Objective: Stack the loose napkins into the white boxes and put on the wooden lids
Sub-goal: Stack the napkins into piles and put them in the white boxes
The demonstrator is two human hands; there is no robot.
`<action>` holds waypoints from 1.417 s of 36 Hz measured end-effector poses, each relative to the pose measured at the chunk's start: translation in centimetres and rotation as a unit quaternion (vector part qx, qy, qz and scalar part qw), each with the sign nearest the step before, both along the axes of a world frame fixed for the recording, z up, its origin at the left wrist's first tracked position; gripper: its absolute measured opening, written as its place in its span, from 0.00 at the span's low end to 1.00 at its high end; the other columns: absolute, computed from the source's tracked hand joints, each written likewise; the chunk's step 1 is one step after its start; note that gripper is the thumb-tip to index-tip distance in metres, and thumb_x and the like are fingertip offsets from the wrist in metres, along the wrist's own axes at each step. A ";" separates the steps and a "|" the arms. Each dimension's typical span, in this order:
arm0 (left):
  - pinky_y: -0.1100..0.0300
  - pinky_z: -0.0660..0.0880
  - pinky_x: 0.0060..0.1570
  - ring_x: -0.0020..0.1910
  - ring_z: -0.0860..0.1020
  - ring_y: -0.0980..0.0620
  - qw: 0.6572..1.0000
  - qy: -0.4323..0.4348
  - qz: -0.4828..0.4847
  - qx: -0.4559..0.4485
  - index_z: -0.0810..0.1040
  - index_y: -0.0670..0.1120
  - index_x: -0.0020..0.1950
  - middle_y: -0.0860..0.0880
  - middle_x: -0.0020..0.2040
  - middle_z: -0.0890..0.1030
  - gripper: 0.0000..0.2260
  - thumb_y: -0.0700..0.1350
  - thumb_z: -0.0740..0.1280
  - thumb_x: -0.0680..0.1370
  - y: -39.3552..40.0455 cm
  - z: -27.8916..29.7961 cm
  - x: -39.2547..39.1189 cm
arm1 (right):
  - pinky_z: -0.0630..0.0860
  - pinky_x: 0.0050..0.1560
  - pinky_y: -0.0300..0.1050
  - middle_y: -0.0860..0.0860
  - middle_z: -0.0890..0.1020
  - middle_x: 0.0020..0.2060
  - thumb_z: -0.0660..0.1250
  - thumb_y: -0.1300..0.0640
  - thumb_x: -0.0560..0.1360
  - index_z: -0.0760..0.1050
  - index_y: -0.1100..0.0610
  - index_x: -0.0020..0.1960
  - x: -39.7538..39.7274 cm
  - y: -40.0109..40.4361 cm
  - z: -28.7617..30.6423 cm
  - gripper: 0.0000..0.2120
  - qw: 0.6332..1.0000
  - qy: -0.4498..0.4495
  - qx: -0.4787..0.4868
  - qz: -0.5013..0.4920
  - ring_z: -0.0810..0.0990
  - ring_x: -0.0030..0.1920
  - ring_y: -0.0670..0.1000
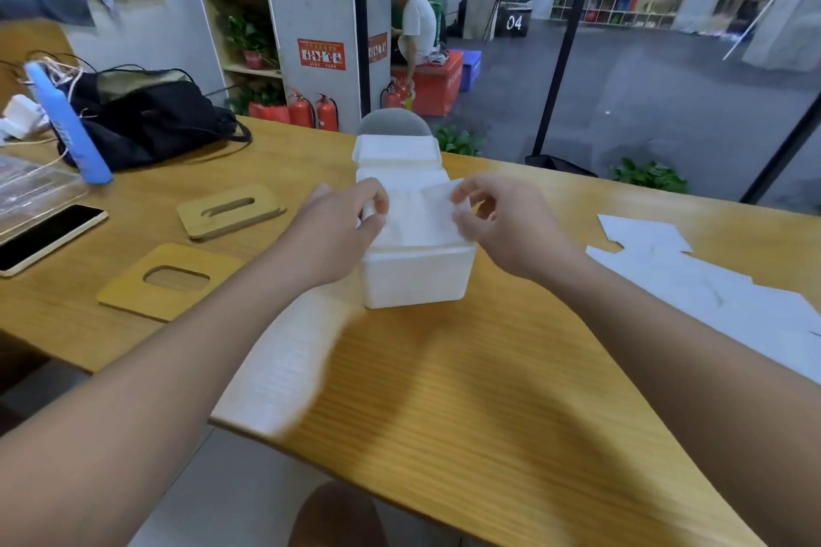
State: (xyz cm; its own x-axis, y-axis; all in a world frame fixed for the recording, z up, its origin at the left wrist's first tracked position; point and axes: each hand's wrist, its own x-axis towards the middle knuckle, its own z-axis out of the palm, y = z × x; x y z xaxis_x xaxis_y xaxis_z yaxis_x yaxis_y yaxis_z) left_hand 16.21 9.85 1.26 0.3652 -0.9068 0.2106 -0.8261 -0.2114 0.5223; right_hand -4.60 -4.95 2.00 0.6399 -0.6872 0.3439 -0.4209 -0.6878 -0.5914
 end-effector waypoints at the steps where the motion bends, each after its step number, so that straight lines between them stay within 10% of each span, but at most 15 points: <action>1: 0.53 0.66 0.44 0.59 0.68 0.49 1.000 -0.024 0.005 0.016 0.74 0.58 0.58 0.52 0.48 0.79 0.05 0.49 0.60 0.88 -0.4 0.0 0.2 | 0.82 0.46 0.49 0.44 0.82 0.50 0.71 0.50 0.83 0.81 0.46 0.57 0.5 -0.3 -0.1 0.03 1.000 0.020 -0.005 0.001 0.82 0.47 0.47; 8: 0.54 0.62 0.57 0.56 0.72 0.50 0.988 -0.121 -0.023 0.097 0.81 0.55 0.53 0.59 0.42 0.80 0.12 0.44 0.59 0.88 -2.8 0.0 0.7 | 0.72 0.66 0.58 0.44 0.83 0.46 0.67 0.52 0.84 0.80 0.47 0.52 2.5 -1.9 -0.8 0.03 0.975 0.203 -0.086 0.025 0.80 0.50 0.52; 19: 0.47 0.64 0.63 0.59 0.66 0.46 0.957 -0.180 -0.029 0.225 0.82 0.56 0.50 0.53 0.48 0.81 0.14 0.45 0.58 0.87 -5.0 0.0 0.6 | 0.65 0.67 0.57 0.45 0.82 0.43 0.65 0.55 0.83 0.76 0.46 0.47 4.5 -2.9 -0.4 0.08 0.935 0.319 -0.147 0.052 0.78 0.49 0.52; 24: 0.49 0.62 0.59 0.57 0.62 0.42 0.940 -0.216 0.000 0.264 0.83 0.60 0.54 0.48 0.54 0.70 0.13 0.46 0.60 0.88 -5.3 0.6 0.2 | 0.66 0.67 0.59 0.46 0.82 0.47 0.69 0.40 0.82 0.82 0.45 0.49 4.6 -3.1 0.2 0.10 0.891 0.384 -0.235 0.049 0.75 0.54 0.54; 45: 0.49 0.61 0.64 0.62 0.77 0.50 0.921 -0.267 -0.057 0.279 0.87 0.55 0.60 0.58 0.55 0.86 0.23 0.71 0.63 0.82 -6.7 0.9 2.1 | 0.65 0.76 0.66 0.39 0.85 0.53 0.75 0.46 0.77 0.85 0.44 0.58 5.2 -5.9 -0.2 0.10 0.933 0.345 -0.061 0.079 0.79 0.57 0.51; 51: 0.48 0.62 0.61 0.54 0.76 0.50 0.925 -0.299 -0.044 0.229 0.88 0.54 0.46 0.55 0.43 0.86 0.20 0.70 0.69 0.79 -7.3 1.6 1.1 | 0.73 0.69 0.57 0.40 0.85 0.56 0.79 0.43 0.74 0.85 0.45 0.61 4.6 -4.9 0.5 0.16 0.950 0.297 -0.063 0.076 0.79 0.58 0.50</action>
State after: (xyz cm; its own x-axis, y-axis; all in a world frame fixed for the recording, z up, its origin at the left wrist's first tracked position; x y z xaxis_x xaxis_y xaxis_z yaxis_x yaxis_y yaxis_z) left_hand 17.30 2.59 2.81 0.2275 -0.9718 -0.0622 -0.9631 -0.2151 -0.1617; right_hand -0.04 -9.81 2.47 0.8353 -0.5487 -0.0349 -0.5445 -0.8168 -0.1906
